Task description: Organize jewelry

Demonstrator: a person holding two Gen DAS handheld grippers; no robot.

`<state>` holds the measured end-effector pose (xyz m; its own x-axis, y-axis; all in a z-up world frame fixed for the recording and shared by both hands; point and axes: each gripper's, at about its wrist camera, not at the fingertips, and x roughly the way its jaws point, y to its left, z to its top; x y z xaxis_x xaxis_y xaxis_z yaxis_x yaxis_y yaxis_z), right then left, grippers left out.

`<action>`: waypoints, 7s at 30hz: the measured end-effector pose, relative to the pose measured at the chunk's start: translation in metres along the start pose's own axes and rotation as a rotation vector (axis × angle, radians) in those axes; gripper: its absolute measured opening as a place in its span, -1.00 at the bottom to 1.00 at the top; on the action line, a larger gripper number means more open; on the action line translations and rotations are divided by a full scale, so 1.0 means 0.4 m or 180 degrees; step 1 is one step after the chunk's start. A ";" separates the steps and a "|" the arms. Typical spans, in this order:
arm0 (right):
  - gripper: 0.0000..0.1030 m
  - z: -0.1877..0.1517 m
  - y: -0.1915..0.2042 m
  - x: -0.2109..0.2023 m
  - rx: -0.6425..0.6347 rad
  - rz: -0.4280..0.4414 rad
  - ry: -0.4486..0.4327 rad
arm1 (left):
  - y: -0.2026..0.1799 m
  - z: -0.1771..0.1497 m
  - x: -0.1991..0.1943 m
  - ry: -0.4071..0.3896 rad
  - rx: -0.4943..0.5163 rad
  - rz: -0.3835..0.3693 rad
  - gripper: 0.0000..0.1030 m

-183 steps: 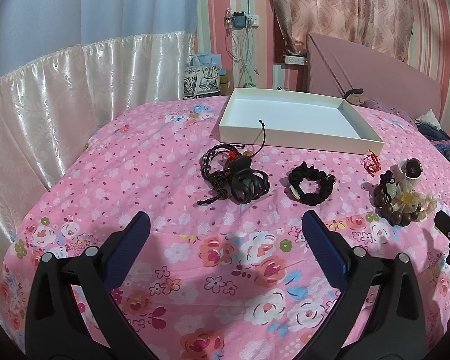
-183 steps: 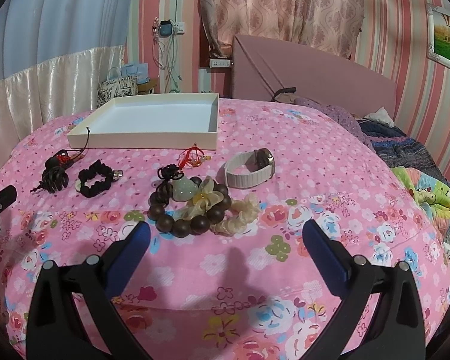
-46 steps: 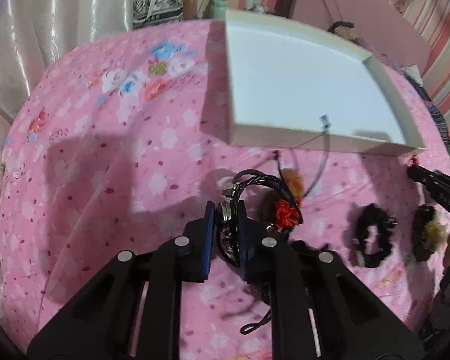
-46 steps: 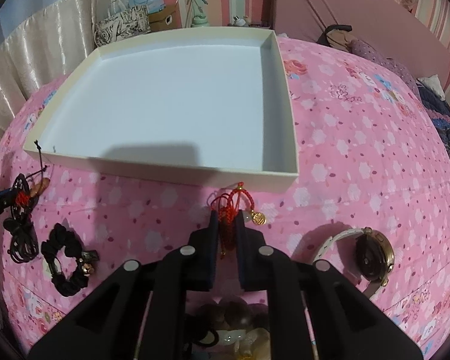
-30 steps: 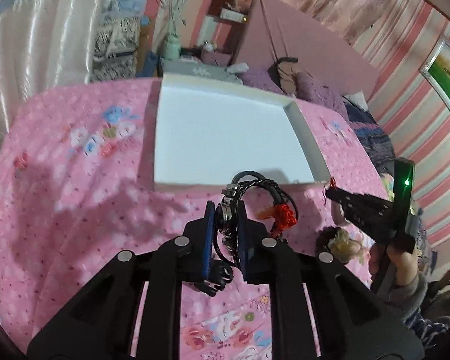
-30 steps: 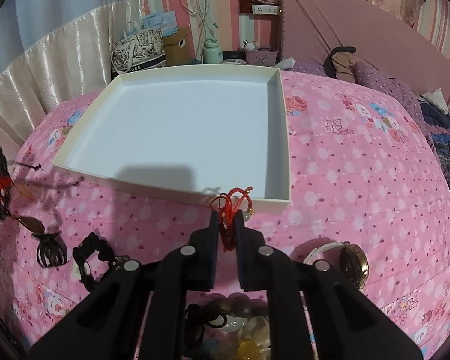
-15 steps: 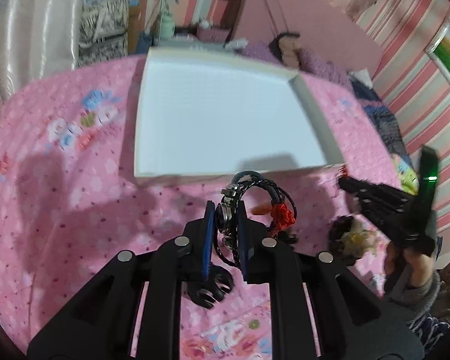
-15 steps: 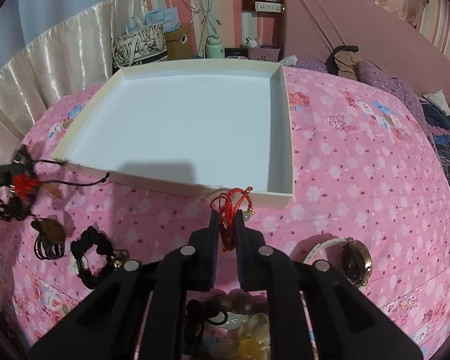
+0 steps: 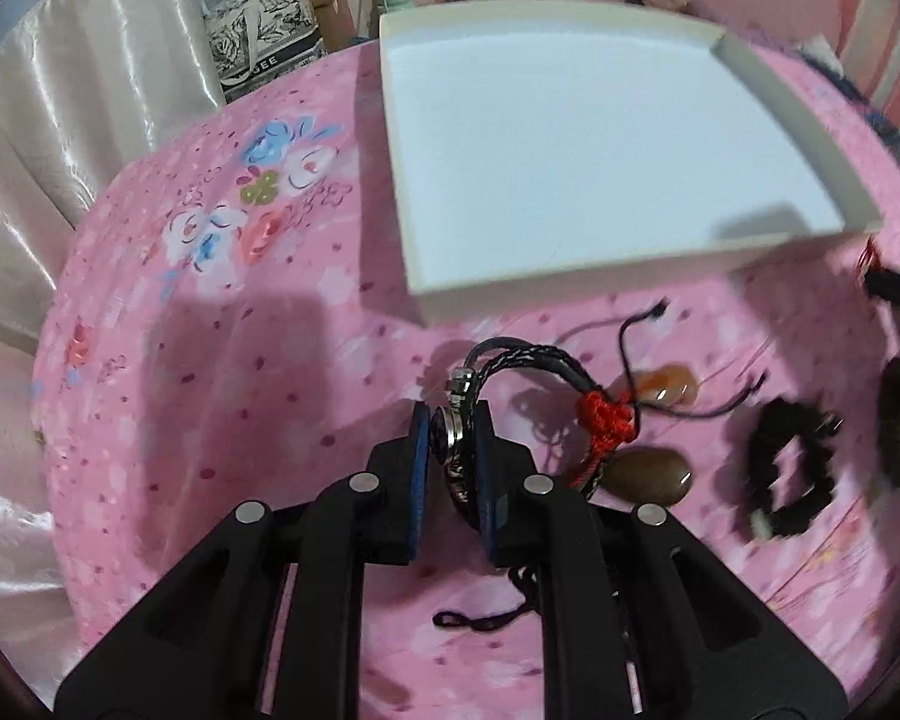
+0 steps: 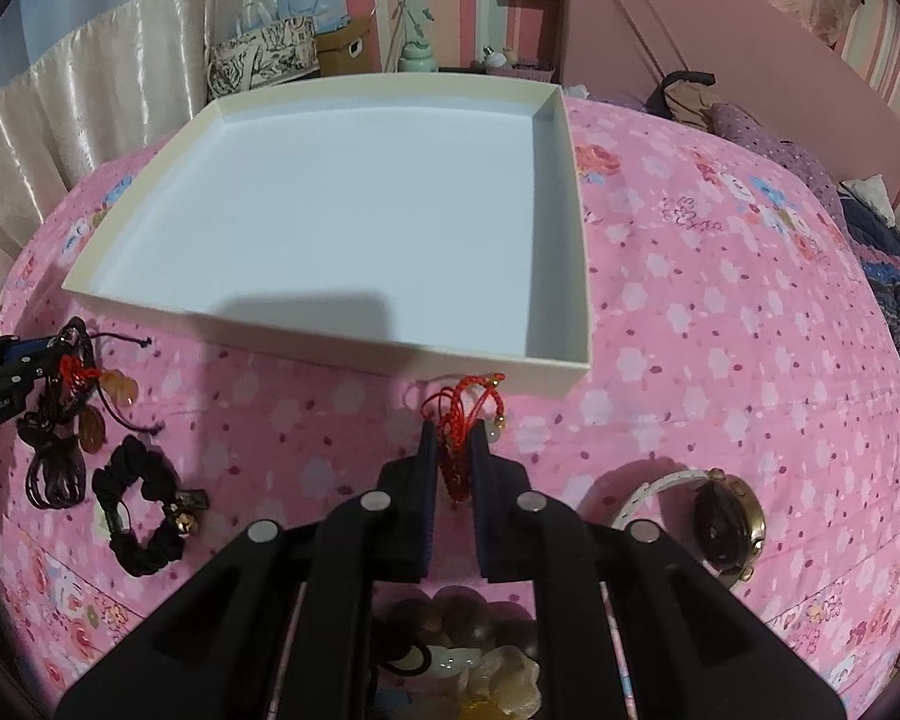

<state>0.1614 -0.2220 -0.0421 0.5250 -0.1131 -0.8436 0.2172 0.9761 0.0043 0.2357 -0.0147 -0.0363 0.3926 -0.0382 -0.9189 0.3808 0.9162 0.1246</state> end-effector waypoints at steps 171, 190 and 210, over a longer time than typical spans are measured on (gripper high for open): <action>0.68 0.098 -0.154 -0.232 0.0314 -0.0221 -0.0843 | 0.049 -0.011 -0.283 -0.0987 -0.0761 -0.0156 0.94; 0.68 -0.026 -0.119 -0.184 0.0348 -0.0164 -0.0559 | 0.068 -0.098 -0.179 -0.0744 -0.0940 -0.0227 0.93; 0.54 -0.065 -0.120 -0.083 0.0317 -0.0236 -0.0215 | 0.028 -0.086 -0.041 -0.0443 -0.0717 -0.0384 0.30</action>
<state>0.1120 -0.2604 -0.0281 0.5580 -0.1998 -0.8054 0.3364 0.9417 -0.0005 0.2047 0.0100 -0.0325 0.4728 -0.1924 -0.8599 0.2425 0.9666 -0.0830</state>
